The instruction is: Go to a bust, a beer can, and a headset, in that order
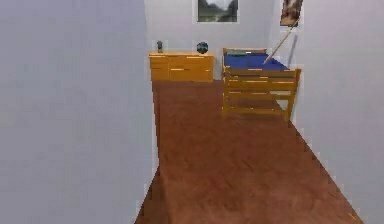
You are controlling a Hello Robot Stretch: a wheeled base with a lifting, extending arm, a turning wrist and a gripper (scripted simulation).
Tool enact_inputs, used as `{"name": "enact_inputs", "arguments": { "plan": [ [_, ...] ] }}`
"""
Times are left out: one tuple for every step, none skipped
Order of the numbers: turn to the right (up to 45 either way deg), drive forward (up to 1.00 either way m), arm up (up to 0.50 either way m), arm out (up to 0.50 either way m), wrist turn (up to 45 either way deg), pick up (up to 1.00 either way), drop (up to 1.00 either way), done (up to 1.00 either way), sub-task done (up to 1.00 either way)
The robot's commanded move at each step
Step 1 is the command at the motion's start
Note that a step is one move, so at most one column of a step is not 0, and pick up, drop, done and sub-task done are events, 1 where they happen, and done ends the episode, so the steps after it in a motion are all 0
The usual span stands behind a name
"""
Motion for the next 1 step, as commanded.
{"name": "enact_inputs", "arguments": {
  "plan": [
    [0.0,1.00,0.00,0.00,0.0,0.00,0.00,0.00,0.00]
  ]
}}
